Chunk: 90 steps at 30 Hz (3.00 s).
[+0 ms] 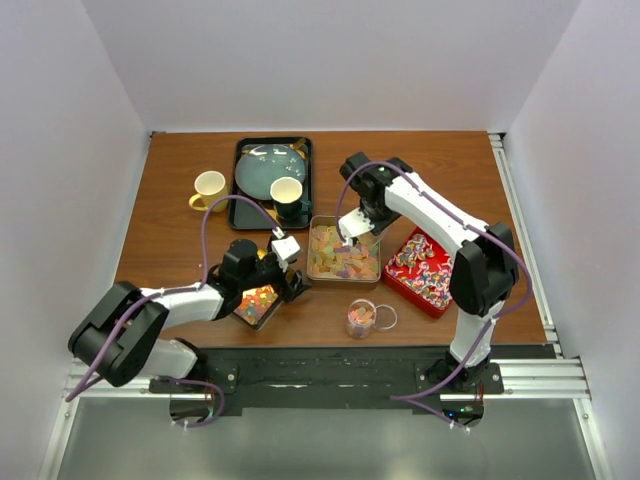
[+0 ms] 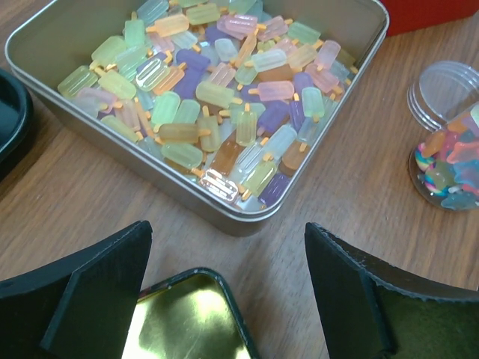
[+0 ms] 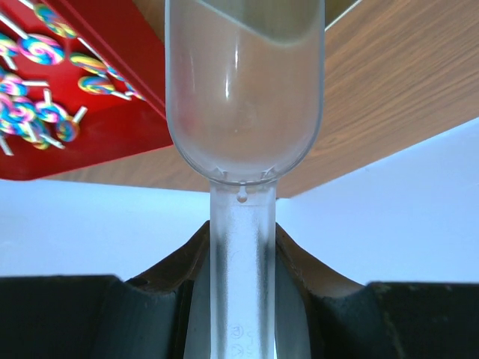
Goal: Pack the candies
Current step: Scoop the fake candies from the storage box.
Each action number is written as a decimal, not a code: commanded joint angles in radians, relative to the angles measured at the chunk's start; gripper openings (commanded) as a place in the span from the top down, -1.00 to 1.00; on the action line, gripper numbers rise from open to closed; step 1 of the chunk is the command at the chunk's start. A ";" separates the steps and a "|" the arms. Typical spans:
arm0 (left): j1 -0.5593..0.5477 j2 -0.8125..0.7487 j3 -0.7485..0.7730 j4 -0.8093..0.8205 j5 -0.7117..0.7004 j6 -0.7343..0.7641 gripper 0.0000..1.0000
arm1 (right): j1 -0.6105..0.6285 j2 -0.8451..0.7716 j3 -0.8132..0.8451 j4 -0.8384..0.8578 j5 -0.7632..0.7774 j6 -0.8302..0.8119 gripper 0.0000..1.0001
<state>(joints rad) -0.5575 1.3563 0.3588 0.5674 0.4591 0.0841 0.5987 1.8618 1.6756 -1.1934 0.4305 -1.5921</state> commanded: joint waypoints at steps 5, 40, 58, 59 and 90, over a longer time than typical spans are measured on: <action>-0.010 0.096 -0.027 0.213 -0.013 -0.040 -0.76 | 0.072 0.025 -0.025 0.043 0.166 -0.103 1.00; -0.010 0.188 -0.020 0.305 0.087 -0.076 -0.68 | 0.147 0.166 0.036 -0.139 -0.039 0.234 1.00; -0.019 0.244 0.017 0.325 0.119 -0.124 -0.57 | 0.142 0.200 0.064 -0.307 -0.312 0.573 1.00; -0.019 0.244 0.019 0.325 0.118 -0.126 -0.57 | 0.144 0.191 0.046 -0.276 -0.287 0.574 1.00; 0.030 0.072 0.229 -0.249 0.251 0.080 -0.68 | 0.013 0.002 -0.221 0.225 -0.858 0.574 1.00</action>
<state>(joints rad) -0.5488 1.5066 0.4984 0.5404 0.5926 0.0391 0.6197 1.9347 1.5185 -1.0973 -0.2287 -0.9672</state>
